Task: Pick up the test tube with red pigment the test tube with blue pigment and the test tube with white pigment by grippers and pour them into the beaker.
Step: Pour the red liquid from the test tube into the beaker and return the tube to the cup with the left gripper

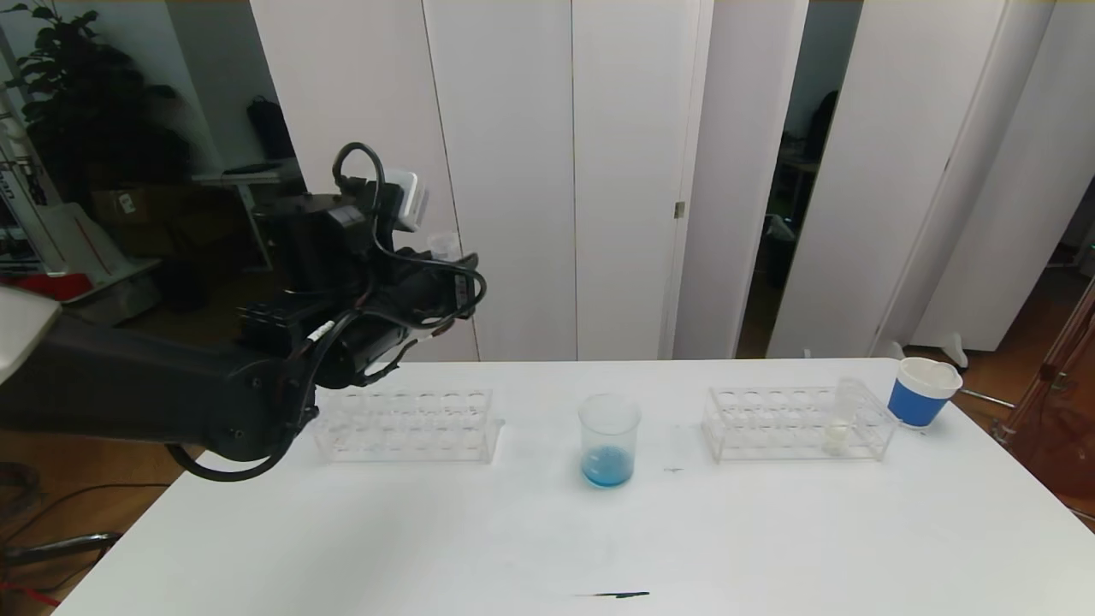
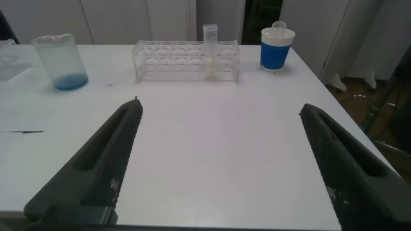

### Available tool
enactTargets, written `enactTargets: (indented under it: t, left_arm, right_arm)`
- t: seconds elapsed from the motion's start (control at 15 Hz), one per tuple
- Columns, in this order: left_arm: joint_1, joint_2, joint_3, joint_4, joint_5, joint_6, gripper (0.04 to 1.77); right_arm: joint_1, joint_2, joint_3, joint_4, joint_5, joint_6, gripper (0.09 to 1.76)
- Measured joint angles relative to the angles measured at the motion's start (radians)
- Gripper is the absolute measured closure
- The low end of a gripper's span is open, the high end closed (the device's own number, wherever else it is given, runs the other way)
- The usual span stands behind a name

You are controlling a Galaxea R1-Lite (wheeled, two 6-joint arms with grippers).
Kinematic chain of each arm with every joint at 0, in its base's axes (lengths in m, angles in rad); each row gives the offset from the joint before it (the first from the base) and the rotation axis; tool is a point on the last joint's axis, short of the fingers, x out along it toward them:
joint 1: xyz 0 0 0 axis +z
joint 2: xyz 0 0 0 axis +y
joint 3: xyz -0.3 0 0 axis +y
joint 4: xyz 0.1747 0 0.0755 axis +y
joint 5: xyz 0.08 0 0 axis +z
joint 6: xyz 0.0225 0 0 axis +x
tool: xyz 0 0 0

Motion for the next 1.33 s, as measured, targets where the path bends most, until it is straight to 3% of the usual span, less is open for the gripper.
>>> enactTargets:
  t: [0.13,0.27,1.0,1.13,1.33]
  left_arm:
    - [-0.003,-0.003,-0.029,-0.006,-0.086,0.051,1.23]
    - [-0.013,0.012,-0.05,-0.016,-0.135,0.071,1.23]
    - [-0.087,0.251,-0.116,-0.28,-0.442,0.363,1.23]
    - [-0.084,0.288,-0.12,-0.29,-0.528,0.436,1.23]
    - [-0.068,0.33,-0.121,-0.291,-0.602,0.599,1.23]
  right_arm:
    - [0.0,0.0,0.0,0.0,0.0,0.0,0.1]
    - [0.0,0.0,0.0,0.0,0.0,0.0,0.1]
    - [0.0,0.0,0.0,0.0,0.0,0.0,0.1]
    - [0.0,0.0,0.0,0.0,0.0,0.0,0.1]
    - [0.0,0.0,0.0,0.0,0.0,0.0,0.1]
